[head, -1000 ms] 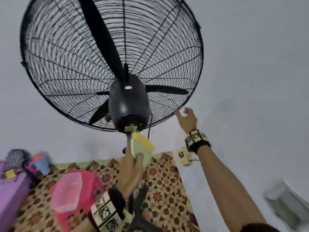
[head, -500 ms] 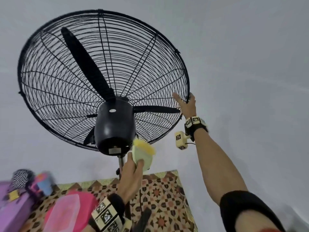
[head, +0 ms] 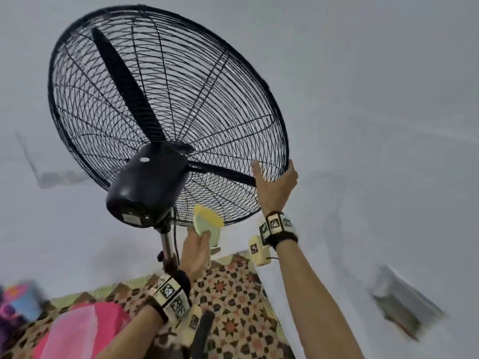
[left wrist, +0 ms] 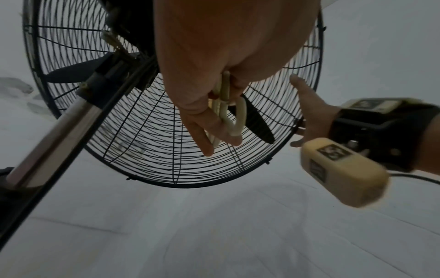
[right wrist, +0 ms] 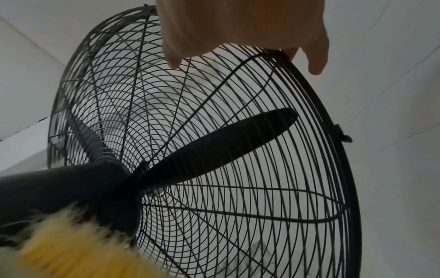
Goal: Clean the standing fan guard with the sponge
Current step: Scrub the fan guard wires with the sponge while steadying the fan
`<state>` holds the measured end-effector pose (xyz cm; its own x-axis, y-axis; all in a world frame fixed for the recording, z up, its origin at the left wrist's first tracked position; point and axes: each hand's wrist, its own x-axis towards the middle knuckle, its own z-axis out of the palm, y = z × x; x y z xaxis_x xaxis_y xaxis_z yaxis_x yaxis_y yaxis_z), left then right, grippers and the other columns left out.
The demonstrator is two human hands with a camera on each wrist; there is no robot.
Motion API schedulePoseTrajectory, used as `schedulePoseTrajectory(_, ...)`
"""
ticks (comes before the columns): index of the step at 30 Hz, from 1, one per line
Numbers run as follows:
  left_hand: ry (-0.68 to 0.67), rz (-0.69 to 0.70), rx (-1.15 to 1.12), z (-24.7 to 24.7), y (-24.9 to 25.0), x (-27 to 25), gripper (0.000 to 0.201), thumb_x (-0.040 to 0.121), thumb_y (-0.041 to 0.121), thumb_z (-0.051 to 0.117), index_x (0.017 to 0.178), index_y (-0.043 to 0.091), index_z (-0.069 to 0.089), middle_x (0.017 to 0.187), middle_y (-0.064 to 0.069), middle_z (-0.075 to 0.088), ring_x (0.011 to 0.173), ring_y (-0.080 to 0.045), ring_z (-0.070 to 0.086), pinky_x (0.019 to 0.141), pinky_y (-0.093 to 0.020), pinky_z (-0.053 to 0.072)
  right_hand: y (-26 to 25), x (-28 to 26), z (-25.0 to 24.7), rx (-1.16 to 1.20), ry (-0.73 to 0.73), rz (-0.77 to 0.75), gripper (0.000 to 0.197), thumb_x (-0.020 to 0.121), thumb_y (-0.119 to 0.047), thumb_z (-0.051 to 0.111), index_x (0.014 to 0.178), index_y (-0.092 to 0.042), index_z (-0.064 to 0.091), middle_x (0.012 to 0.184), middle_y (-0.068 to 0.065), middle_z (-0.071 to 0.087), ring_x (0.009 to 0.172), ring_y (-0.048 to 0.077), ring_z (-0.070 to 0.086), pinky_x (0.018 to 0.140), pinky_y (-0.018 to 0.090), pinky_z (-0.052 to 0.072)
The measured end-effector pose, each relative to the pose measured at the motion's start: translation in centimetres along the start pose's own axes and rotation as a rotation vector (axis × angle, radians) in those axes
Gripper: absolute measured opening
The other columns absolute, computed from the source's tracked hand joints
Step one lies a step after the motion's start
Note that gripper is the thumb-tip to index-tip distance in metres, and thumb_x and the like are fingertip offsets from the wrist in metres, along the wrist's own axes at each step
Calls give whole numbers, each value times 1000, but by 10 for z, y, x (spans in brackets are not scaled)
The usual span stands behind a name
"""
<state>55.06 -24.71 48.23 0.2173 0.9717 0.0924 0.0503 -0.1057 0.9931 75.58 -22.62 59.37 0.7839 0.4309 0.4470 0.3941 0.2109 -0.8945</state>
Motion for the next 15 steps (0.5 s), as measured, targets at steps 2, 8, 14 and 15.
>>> schedulePoseTrajectory(2,4,-20,-9,-3,-5,5,41,111,15,43,149,6,31,144,-22,52,117,-41,64,82,-37,65,-3,-14,-12,-15,47,-40,113,70,-77,79,152,-12,36,147,3,45,137,18,37,109,32,39)
schedulePoseTrajectory(8,27,-144,-39,-26,-25,13,35,111,11,41,141,-5,31,138,-27,51,90,-28,66,83,-46,62,-28,-59,-32,-67,187,-166,106,64,-70,87,141,-11,45,137,3,49,125,16,39,98,33,44)
schedulePoseTrajectory(14,-4,-180,-13,-62,-49,24,31,110,9,43,138,0,33,137,-20,50,95,-27,63,78,-44,65,-29,-96,-31,-61,279,-189,101,68,-66,86,143,-14,41,140,0,46,128,14,40,103,42,43)
schedulePoseTrajectory(15,-29,-185,3,-68,-51,26,31,110,11,43,139,5,33,139,-21,52,100,-31,63,87,-49,62,-27,-101,-31,-16,275,-153,102,69,-64,86,146,-15,39,143,-1,47,131,14,42,109,42,43)
